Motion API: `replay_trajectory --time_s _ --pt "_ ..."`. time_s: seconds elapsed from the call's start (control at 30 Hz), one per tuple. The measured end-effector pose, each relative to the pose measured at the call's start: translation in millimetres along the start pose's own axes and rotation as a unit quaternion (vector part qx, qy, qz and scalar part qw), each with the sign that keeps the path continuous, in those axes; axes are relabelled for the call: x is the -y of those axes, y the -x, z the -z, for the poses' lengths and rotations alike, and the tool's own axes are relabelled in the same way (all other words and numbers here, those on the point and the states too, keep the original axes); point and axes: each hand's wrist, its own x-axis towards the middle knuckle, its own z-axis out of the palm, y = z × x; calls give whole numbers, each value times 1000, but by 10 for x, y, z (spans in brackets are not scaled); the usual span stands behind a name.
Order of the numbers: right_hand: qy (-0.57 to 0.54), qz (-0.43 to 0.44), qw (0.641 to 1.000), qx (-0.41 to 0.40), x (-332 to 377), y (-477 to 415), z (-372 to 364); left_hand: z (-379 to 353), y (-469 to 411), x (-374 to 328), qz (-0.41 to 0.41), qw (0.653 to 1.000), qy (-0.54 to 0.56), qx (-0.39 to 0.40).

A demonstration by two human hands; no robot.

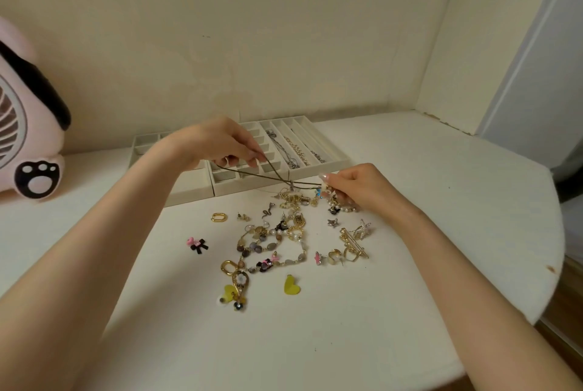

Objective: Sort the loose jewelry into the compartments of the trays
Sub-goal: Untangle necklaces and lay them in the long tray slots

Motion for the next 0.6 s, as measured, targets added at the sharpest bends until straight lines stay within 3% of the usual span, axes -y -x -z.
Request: replay_trajectory --time_s 0.2,0.6 --pt "-48 4 999 3 20 10 29 -104 13 -9 -12 985 -110 134" --pt "-99 0 994 -44 2 -23 0 -358 30 -129 -74 960 -127 237"
